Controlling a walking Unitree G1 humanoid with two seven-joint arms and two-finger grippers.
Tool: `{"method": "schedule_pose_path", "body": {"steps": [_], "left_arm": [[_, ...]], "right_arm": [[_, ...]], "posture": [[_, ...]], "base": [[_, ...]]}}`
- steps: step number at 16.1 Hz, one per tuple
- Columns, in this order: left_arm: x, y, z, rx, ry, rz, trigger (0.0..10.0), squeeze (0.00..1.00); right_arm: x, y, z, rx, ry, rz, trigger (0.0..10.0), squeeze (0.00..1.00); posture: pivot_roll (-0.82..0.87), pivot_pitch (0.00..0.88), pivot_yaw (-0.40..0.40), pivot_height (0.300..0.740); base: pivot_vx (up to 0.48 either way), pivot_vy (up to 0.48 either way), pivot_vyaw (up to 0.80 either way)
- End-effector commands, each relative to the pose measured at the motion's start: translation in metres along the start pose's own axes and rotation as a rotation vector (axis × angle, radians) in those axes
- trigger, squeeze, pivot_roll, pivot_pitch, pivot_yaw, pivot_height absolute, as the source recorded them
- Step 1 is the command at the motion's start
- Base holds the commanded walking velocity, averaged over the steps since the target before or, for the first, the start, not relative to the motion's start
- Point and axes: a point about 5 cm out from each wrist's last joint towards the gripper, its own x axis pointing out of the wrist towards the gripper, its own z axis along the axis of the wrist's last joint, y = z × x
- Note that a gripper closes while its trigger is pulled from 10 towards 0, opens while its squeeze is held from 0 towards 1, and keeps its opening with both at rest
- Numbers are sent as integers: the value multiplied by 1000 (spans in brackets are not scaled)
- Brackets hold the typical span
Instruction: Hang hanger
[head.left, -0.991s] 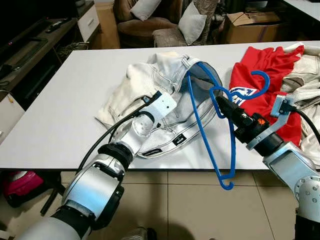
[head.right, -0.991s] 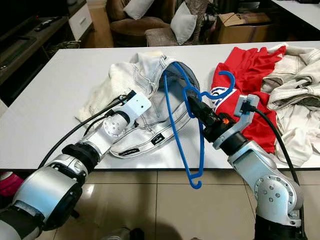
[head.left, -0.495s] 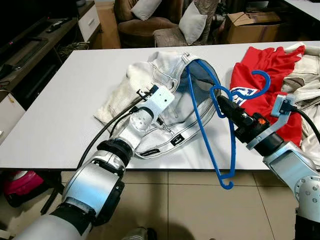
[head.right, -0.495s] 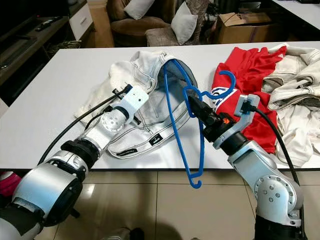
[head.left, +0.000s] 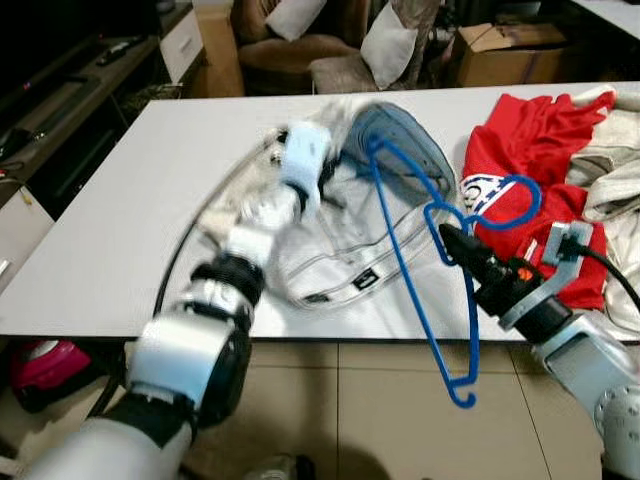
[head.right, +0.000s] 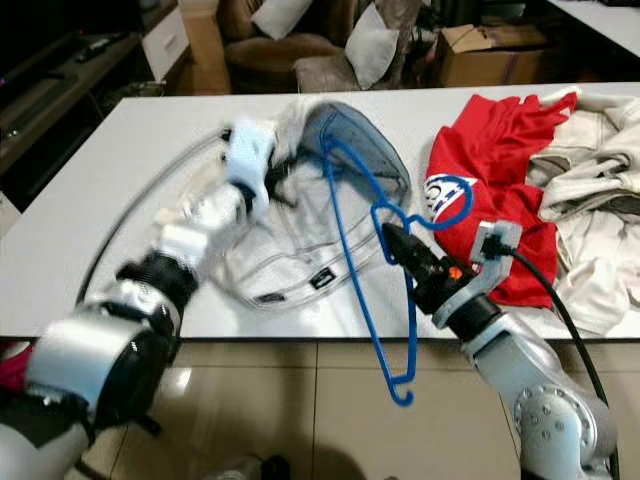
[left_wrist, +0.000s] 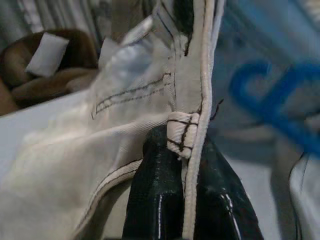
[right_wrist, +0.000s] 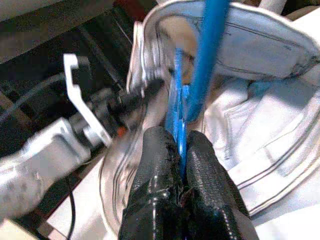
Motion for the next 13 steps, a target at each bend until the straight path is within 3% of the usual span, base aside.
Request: {"method": "schedule_pose_path", "body": {"steps": [1, 3, 5, 8, 11, 13], "left_arm": [[2, 9, 24, 1, -65, -8, 0, 0], [3, 12, 40, 16, -104, -43, 0, 0], [0, 14, 58, 141, -150, -124, 0, 0], [-11, 38, 79, 267, -171, -109, 0, 0], [-28, 76, 97, 442, -133, -32, 0, 0], [-38, 92, 98, 530, -66, -32, 0, 0]], "right_arm": [[-2, 1, -1, -28, 5, -5, 10000, 0], [-1, -1, -5, -31, 13, -34, 10000, 0], [7, -14, -8, 13, 15, -140, 10000, 0], [18, -39, -4, 24, 15, -282, 10000, 0], [36, -54, 41, -32, -112, -334, 10000, 0], [45, -50, 75, -38, -241, -281, 10000, 0]], "posture": [[-202, 0, 146, 740], [-203, 0, 154, 740], [-193, 0, 161, 740], [-169, 0, 153, 740], [-149, 0, 143, 740], [-136, 0, 132, 740]], "base": [[0, 0, 0], [0, 0, 0], [0, 0, 0], [0, 0, 0], [0, 0, 0], [0, 0, 0]]}}
